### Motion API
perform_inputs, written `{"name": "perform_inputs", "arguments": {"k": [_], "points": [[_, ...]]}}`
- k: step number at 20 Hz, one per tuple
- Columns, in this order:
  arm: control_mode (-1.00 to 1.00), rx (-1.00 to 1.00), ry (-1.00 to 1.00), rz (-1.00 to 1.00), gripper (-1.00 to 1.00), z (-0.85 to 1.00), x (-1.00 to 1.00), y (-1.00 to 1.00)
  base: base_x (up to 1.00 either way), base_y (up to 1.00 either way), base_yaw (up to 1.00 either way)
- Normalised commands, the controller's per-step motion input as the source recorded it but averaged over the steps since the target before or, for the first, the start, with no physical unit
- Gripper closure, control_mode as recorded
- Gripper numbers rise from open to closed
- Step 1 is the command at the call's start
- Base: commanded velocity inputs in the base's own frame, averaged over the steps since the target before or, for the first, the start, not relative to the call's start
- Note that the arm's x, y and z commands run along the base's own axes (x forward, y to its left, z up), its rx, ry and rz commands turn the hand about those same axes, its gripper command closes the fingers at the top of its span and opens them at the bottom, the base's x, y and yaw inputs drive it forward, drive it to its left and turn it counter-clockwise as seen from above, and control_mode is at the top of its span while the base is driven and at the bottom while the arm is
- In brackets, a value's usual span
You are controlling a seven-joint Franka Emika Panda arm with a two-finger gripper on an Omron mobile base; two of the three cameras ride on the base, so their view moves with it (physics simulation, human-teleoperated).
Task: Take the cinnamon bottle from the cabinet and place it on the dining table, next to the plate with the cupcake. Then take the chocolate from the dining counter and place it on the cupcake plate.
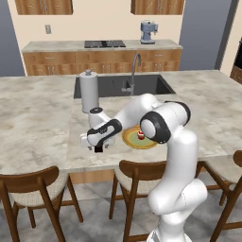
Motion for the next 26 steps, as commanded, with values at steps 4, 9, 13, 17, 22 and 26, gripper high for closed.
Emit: {"name": "perform_inputs", "arguments": {"k": [4, 9, 13, 17, 22, 26], "points": [[-1.0, 0.0, 0.0, 0.0, -1.0, -0.13, 0.23, 0.0, 0.0, 0.0, 0.0], [-1.0, 0.0, 0.0, 0.0, -1.0, -0.16, 0.2, 0.0, 0.0, 0.0, 0.0], [-1.0, 0.0, 0.0, 0.0, -1.0, -0.32, 0.01, -0.02, 0.0, 0.0, 0.0], [-1.0, 0.0, 0.0, 0.0, 1.0, -0.45, -0.14, -0.09, 0.0, 0.0, 0.0], [-1.0, 0.02, 0.02, -0.03, 1.0, -0.43, -0.23, -0.2, 0.0, 0.0, 0.0], [-1.0, 0.03, 0.02, -0.08, 1.0, -0.22, -0.32, -0.33, 0.0, 0.0, 0.0]]}}
